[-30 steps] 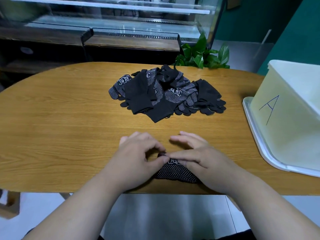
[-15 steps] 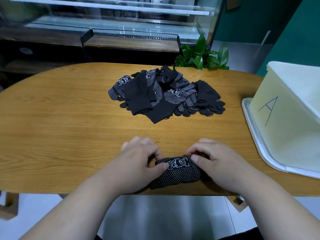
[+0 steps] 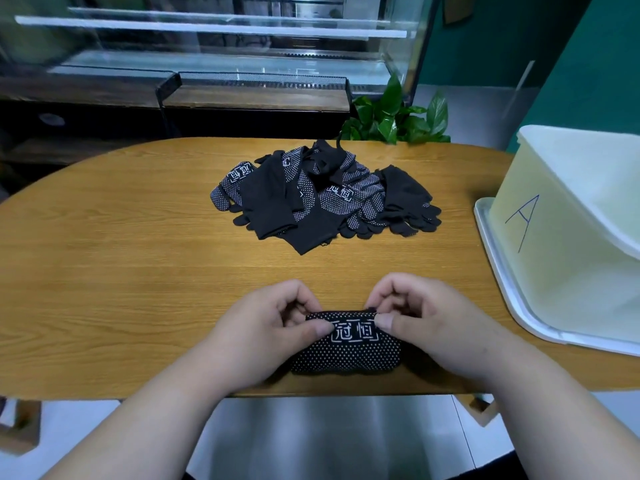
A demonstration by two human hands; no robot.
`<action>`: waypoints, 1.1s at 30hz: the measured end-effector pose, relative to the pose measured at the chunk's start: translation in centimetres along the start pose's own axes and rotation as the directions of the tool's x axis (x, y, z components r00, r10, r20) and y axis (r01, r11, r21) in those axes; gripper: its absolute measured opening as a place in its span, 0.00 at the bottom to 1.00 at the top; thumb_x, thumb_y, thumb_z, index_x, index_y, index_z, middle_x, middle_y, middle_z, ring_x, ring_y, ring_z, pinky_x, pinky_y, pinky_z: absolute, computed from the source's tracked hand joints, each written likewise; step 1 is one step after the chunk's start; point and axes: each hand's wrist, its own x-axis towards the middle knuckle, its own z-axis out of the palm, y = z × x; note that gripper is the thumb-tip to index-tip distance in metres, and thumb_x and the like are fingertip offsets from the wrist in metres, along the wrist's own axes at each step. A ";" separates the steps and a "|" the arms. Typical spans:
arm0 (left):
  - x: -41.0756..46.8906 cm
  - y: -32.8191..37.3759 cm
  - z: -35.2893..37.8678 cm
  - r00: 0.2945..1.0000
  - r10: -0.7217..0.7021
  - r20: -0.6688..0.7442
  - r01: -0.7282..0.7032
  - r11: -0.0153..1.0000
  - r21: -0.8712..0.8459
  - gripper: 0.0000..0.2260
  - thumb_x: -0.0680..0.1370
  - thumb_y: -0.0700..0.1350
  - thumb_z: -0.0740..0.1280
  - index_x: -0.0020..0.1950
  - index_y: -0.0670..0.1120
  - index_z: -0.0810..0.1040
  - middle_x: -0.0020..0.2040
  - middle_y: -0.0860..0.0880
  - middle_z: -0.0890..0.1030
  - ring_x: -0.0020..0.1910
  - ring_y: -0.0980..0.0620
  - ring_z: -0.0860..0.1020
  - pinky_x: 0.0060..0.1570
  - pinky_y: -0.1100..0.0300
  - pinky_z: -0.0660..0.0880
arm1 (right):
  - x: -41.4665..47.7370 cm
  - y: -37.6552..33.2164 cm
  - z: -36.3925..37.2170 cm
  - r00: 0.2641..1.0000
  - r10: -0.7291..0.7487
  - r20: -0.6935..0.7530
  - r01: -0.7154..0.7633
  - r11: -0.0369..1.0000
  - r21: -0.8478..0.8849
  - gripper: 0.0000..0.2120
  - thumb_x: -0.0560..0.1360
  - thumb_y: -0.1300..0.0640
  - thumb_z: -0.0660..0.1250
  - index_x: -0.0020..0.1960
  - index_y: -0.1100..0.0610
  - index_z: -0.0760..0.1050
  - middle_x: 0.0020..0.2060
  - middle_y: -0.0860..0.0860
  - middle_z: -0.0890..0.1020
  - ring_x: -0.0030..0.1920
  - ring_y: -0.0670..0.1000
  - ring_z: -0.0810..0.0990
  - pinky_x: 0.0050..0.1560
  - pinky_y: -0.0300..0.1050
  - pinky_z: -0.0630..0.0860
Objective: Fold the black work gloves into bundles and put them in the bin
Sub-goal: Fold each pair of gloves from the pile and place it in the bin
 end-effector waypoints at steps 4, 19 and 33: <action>0.5 1.6 -0.8 0.994 -0.038 0.103 0.071 0.938 -0.340 0.10 0.66 0.44 0.80 0.38 0.46 0.80 0.33 0.46 0.78 0.33 0.52 0.73 0.33 0.64 0.71 | -0.5 -1.1 -0.8 0.997 -0.064 -0.051 0.071 0.985 0.159 0.09 0.77 0.67 0.69 0.50 0.54 0.83 0.41 0.58 0.82 0.41 0.50 0.79 0.45 0.41 0.75; 2.6 17.8 -2.2 0.953 -0.004 0.304 0.088 0.961 -0.263 0.06 0.67 0.35 0.77 0.42 0.42 0.87 0.42 0.37 0.85 0.35 0.47 0.81 0.29 0.61 0.78 | -7.9 -10.1 -11.1 0.935 -0.056 -0.351 0.067 0.998 0.020 0.08 0.70 0.62 0.76 0.38 0.48 0.86 0.35 0.52 0.86 0.40 0.56 0.83 0.48 0.56 0.80; 17.1 29.3 7.1 0.975 0.086 0.203 -0.137 0.958 0.253 0.04 0.71 0.44 0.78 0.39 0.53 0.87 0.39 0.55 0.85 0.46 0.55 0.80 0.51 0.59 0.75 | -5.0 -6.6 -28.5 0.895 0.168 -0.414 -0.243 0.961 -0.134 0.09 0.71 0.68 0.72 0.38 0.56 0.85 0.27 0.44 0.81 0.28 0.39 0.74 0.30 0.31 0.66</action>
